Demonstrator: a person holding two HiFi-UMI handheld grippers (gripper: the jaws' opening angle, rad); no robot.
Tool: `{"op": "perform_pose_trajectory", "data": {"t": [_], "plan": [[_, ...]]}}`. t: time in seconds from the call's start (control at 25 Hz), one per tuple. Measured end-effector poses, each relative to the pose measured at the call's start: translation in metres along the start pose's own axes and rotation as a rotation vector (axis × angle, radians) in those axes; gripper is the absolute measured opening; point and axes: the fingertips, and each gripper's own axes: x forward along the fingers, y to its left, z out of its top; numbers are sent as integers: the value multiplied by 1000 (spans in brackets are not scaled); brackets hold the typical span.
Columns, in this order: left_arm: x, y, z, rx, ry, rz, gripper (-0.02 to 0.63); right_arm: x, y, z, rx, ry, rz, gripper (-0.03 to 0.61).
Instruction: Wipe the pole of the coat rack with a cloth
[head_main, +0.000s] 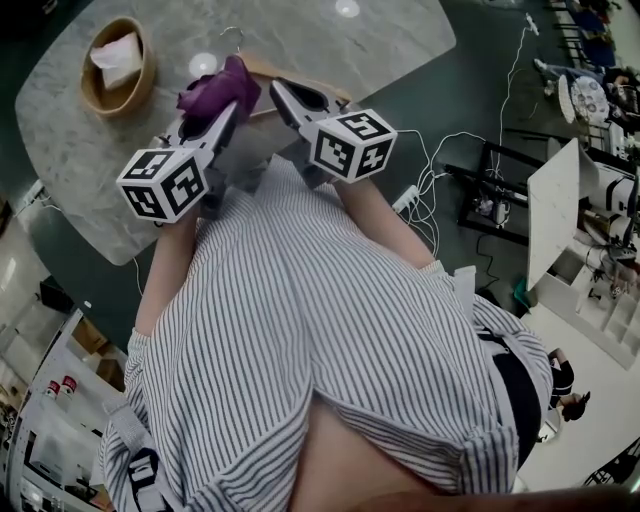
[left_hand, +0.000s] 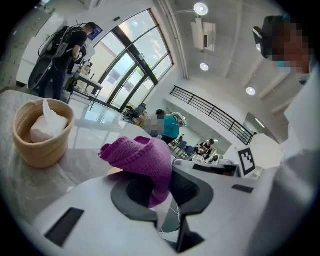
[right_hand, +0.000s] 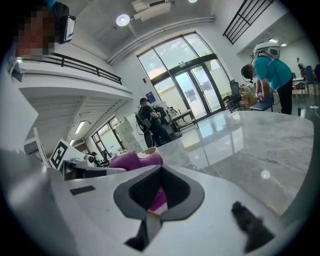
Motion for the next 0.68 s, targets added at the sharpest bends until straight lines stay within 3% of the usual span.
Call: {"op": "perform_pose_trajectory", "data": {"t": [0.44,0.68], "plan": [[5,1,4,-3,3,-4,83,5,-5,-1,0,24,-2,15],[12,6,3,-16,7,-8,83,9,-5,3,47,3,59,15]]}}
